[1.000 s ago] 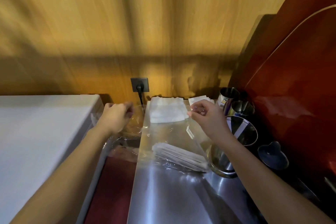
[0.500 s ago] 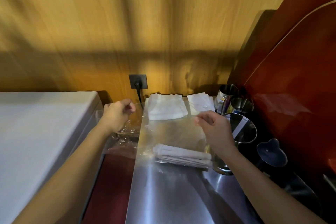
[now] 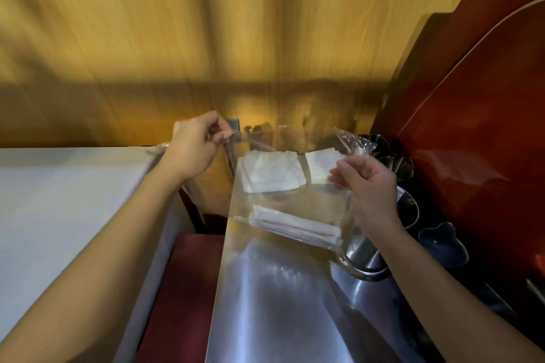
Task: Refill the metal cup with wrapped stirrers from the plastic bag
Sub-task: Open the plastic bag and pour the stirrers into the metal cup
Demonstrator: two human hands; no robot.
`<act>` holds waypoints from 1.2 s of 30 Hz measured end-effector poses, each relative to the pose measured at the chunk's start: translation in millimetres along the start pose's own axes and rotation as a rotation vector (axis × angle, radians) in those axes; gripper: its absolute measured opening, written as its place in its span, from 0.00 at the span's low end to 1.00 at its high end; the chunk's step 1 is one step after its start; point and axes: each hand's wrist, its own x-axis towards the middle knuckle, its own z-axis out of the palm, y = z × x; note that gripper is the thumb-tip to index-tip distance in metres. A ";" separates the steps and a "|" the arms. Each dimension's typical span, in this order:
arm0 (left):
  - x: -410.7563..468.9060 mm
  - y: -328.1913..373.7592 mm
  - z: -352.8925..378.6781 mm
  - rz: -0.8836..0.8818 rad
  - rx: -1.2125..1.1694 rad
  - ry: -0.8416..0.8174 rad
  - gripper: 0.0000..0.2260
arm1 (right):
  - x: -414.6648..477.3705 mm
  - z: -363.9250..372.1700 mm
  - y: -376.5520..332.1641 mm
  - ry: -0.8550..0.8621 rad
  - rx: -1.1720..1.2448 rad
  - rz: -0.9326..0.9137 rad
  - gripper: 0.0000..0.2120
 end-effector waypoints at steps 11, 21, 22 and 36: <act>55.7 64.3 -45.4 0.136 -0.076 0.229 0.04 | 16.2 -9.2 -74.5 0.094 0.064 -0.200 0.04; 80.8 121.1 -19.4 0.248 -0.305 0.203 0.04 | 14.0 -63.5 -115.0 0.232 0.119 -0.391 0.05; 82.5 125.3 -13.6 0.248 -0.322 0.203 0.03 | 13.2 -69.1 -117.8 0.245 0.131 -0.397 0.05; 71.8 149.7 57.0 0.270 -0.468 0.005 0.02 | -4.4 -121.0 -92.2 0.434 -0.111 -0.377 0.08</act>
